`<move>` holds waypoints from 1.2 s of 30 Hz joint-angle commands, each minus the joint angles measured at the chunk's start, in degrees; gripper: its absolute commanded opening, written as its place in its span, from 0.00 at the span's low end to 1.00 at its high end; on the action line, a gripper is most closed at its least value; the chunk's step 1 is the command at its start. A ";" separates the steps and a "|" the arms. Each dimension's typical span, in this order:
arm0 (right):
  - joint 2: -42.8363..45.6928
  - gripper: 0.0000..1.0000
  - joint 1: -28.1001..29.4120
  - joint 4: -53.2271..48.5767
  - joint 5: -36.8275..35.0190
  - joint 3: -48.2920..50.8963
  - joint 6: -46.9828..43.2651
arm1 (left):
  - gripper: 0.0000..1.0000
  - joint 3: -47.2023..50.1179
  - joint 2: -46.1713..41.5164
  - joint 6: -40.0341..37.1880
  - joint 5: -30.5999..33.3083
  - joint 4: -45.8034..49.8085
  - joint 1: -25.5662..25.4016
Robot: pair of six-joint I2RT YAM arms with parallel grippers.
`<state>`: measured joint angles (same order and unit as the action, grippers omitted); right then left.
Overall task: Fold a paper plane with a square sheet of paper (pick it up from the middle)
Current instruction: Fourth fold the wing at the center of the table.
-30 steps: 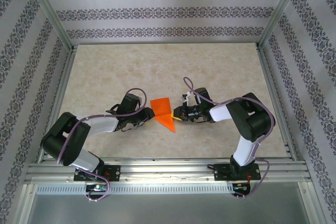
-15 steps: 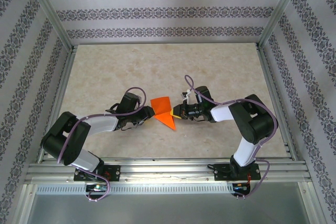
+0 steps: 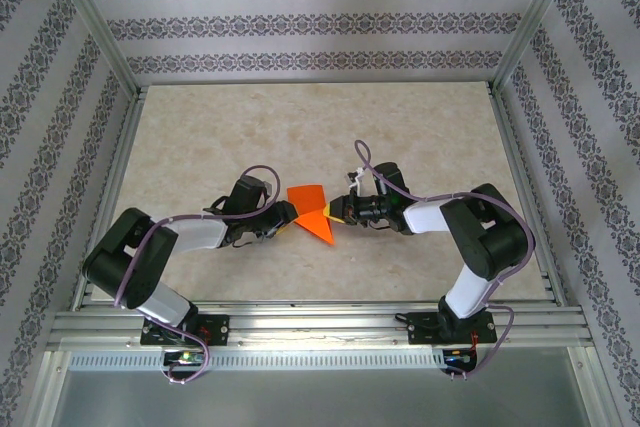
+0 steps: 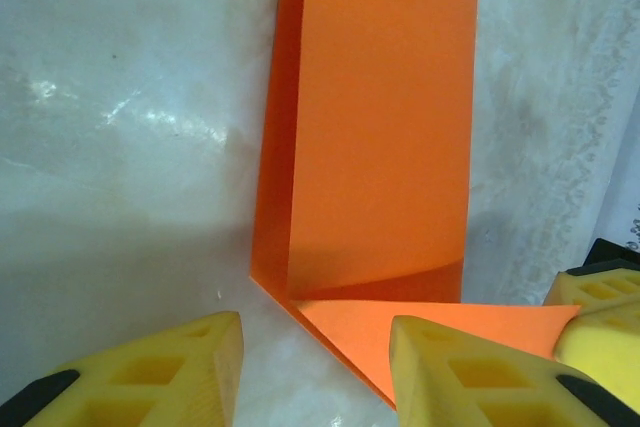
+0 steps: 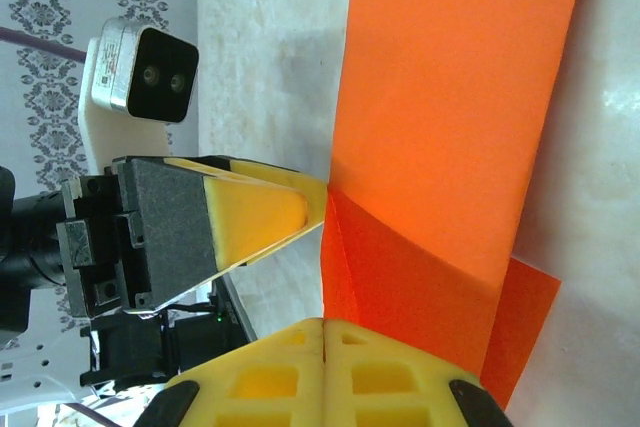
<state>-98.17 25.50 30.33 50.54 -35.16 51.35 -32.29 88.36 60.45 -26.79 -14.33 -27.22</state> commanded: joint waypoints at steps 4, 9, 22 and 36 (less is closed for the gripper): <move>0.69 0.05 -0.97 3.25 2.03 1.14 1.36 | 0.45 -2.03 1.47 1.11 -1.56 -4.11 1.01; 0.88 0.05 -1.15 3.34 2.10 1.19 1.55 | 0.44 -1.23 3.76 3.99 -3.11 -8.90 1.25; 0.56 0.05 -1.77 3.42 2.50 1.22 1.52 | 0.44 -0.72 8.21 7.62 -4.92 -18.42 1.48; -2.99 0.10 -2.03 1.63 0.02 1.74 0.24 | 0.43 -0.49 9.44 8.48 -5.82 -24.49 2.75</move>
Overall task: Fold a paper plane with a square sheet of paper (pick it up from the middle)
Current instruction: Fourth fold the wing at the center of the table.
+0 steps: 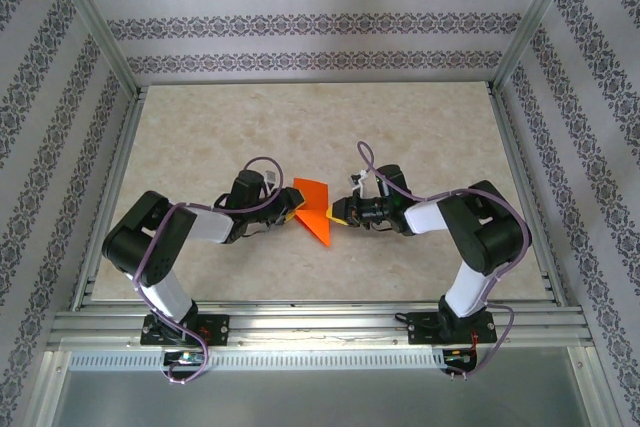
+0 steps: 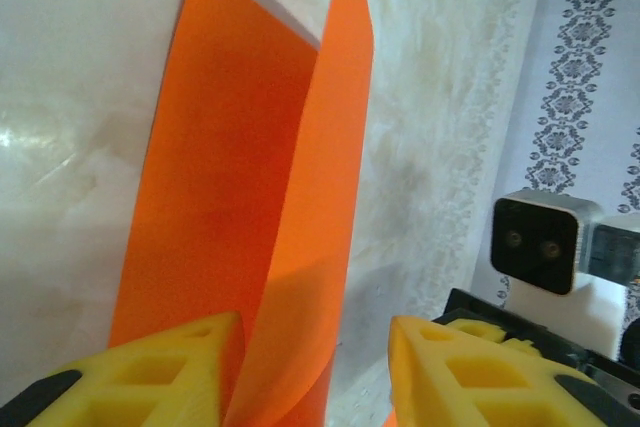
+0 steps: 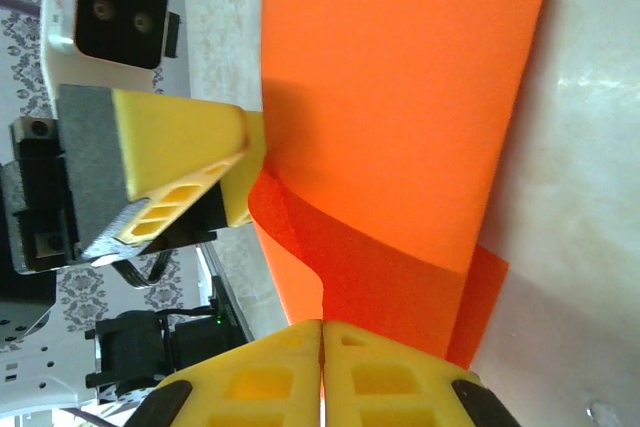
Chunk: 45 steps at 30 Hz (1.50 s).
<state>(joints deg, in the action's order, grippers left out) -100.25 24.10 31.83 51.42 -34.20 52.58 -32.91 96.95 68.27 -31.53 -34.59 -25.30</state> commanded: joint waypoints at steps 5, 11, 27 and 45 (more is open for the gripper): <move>-0.30 0.10 -0.63 -1.38 -2.36 1.15 -1.73 | 0.41 -0.10 1.64 0.90 -1.91 -5.58 1.29; -0.30 0.06 -0.63 -1.85 -2.38 1.22 -1.95 | 0.35 -1.03 3.05 0.46 -3.08 -5.15 1.99; 0.83 0.09 -0.45 -3.09 -3.24 1.66 -2.09 | 0.09 -1.90 2.11 -1.21 -3.01 -3.71 2.12; 31.44 0.45 20.51 -21.49 -54.41 7.78 -37.37 | 0.00 2.97 -11.80 -0.58 17.87 5.25 -3.53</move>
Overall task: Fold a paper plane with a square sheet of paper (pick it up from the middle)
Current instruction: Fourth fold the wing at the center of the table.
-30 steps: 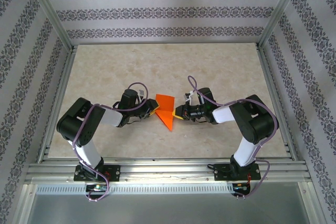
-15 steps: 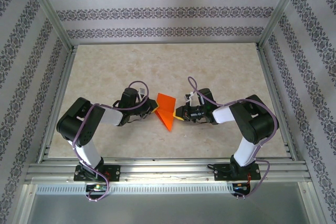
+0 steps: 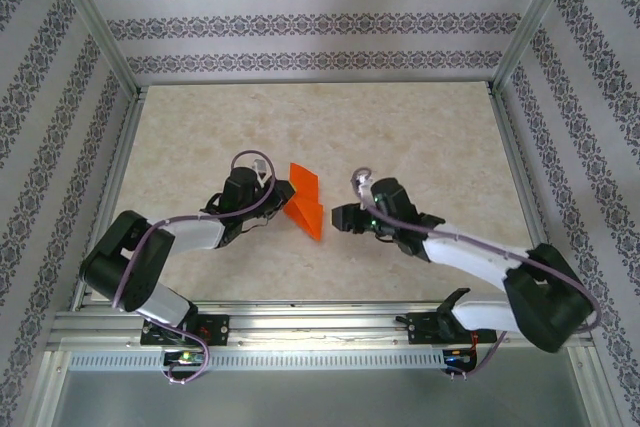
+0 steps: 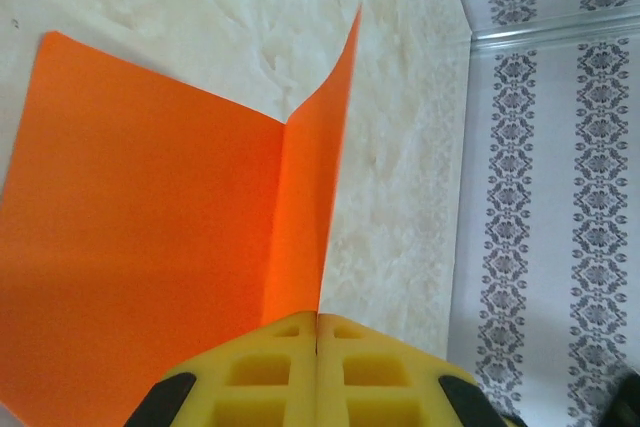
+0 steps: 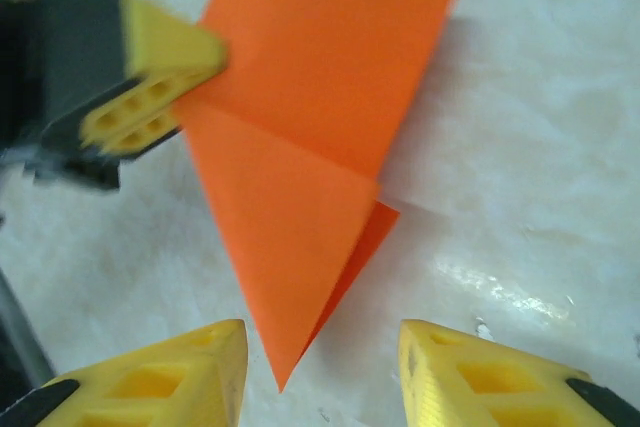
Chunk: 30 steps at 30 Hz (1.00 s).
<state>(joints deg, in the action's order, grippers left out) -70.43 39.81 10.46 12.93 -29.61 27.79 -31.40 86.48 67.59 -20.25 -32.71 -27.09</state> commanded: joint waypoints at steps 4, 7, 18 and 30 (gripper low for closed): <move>0.13 0.44 12.37 3.60 -23.31 3.94 -21.90 | 0.00 1.94 -3.09 1.64 11.72 4.91 -4.56; -2.74 0.42 16.13 7.74 -26.73 4.04 -25.54 | 0.00 1.89 -4.38 2.24 15.16 6.13 -6.70; -15.25 0.42 22.47 21.07 -32.64 1.84 -29.61 | 0.00 0.28 -3.18 3.61 17.44 6.09 -9.21; -24.99 0.38 23.04 27.06 -37.25 -1.41 -28.80 | 0.00 0.28 -2.82 3.85 16.90 6.19 -9.30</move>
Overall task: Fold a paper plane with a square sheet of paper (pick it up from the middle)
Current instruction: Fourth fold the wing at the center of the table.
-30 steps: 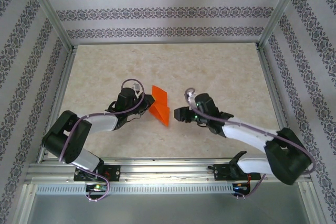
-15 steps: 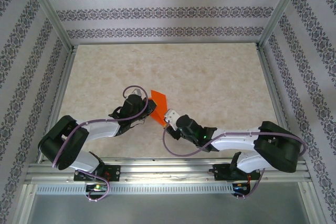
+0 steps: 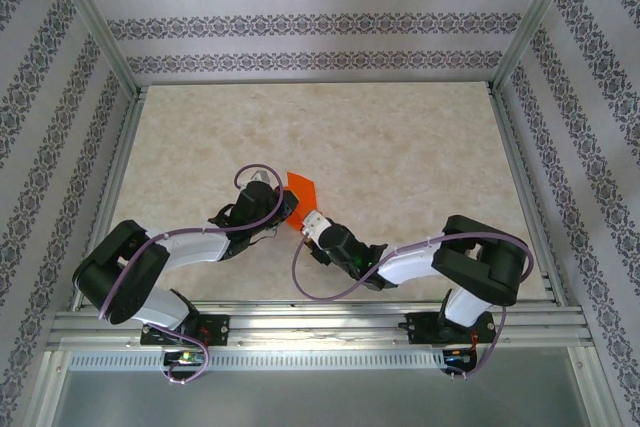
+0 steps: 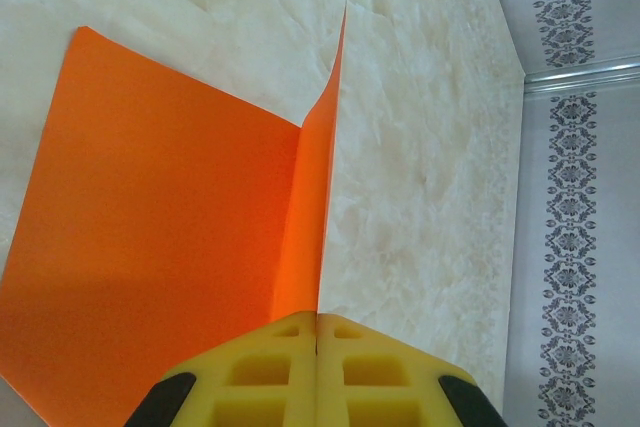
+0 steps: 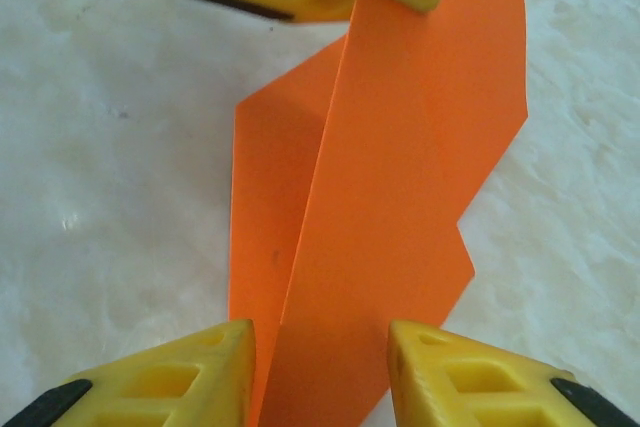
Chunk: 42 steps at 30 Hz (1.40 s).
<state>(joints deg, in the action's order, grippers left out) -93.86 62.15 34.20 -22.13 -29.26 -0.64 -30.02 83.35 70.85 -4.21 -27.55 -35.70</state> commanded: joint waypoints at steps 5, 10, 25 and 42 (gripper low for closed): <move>-3.76 0.32 0.62 3.99 -3.82 -3.05 0.19 | 0.00 -1.42 0.67 0.85 0.47 1.05 -0.69; -4.70 0.28 0.34 4.30 -3.81 -3.26 1.56 | 0.00 -1.61 0.76 1.20 0.25 1.14 -0.70; -3.65 0.12 -1.50 5.42 -1.04 -1.12 2.61 | 0.14 -1.05 0.28 1.23 0.56 3.30 -0.61; -3.78 0.11 -3.53 5.97 3.45 -0.10 1.38 | 0.63 -1.71 -1.58 -4.05 -7.56 9.50 7.31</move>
<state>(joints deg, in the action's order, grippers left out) -98.19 58.98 39.27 -19.97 -29.82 1.08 -30.37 81.60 69.76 -7.90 -20.05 -29.63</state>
